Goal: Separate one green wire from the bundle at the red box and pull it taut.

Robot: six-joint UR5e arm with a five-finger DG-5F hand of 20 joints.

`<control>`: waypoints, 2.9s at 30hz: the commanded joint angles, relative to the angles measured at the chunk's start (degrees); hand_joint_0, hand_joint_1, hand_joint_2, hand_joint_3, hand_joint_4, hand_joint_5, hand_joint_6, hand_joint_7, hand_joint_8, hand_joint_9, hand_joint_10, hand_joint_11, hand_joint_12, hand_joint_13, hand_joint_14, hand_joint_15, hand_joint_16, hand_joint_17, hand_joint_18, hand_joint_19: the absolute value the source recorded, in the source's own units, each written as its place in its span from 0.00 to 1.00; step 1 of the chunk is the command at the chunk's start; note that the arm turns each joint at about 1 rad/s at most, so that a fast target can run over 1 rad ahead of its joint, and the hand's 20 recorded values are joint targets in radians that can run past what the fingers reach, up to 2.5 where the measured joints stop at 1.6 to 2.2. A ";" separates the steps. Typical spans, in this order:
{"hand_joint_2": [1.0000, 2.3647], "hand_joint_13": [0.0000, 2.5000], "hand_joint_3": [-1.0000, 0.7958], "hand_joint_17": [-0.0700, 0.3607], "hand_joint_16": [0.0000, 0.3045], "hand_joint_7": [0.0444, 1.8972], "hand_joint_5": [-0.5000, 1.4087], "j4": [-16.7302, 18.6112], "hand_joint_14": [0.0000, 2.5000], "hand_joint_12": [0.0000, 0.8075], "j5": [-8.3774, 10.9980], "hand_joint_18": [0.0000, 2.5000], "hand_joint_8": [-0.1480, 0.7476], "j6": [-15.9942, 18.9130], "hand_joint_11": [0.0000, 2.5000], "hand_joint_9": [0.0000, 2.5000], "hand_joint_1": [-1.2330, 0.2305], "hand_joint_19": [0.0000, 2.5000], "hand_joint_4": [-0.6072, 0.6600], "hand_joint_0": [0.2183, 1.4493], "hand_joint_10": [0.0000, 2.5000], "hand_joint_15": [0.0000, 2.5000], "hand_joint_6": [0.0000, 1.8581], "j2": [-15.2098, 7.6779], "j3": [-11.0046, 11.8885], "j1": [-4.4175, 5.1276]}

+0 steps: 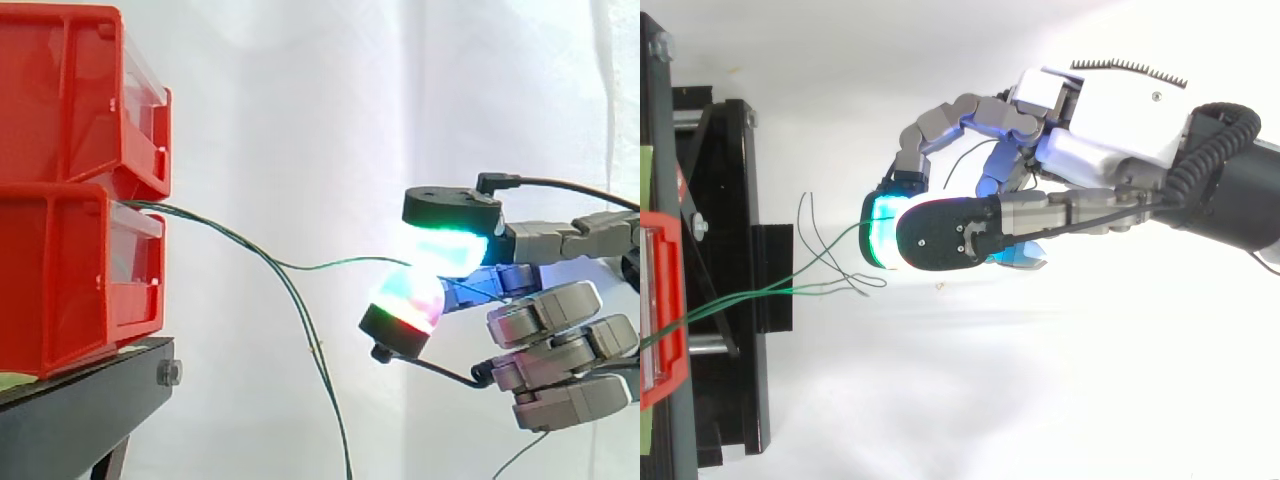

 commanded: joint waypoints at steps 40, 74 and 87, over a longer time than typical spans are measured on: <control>0.01 0.53 0.48 0.41 0.15 0.49 0.20 -0.10 0.84 0.38 0.01 0.55 0.47 0.00 0.68 0.63 0.33 0.73 0.52 0.32 0.06 0.42 0.48 0.04 0.08 0.00; 0.00 0.53 0.32 0.40 0.15 0.47 0.19 -12.76 0.77 0.36 2.92 0.52 0.46 -11.43 0.69 0.62 0.40 0.72 0.55 0.26 0.00 0.44 0.47 4.70 1.31 0.35; 0.00 0.53 0.30 0.40 0.15 0.48 0.20 -10.74 0.75 0.36 4.50 0.52 0.46 -14.33 0.68 0.62 0.42 0.71 0.56 0.25 0.00 0.45 0.47 5.49 1.31 0.88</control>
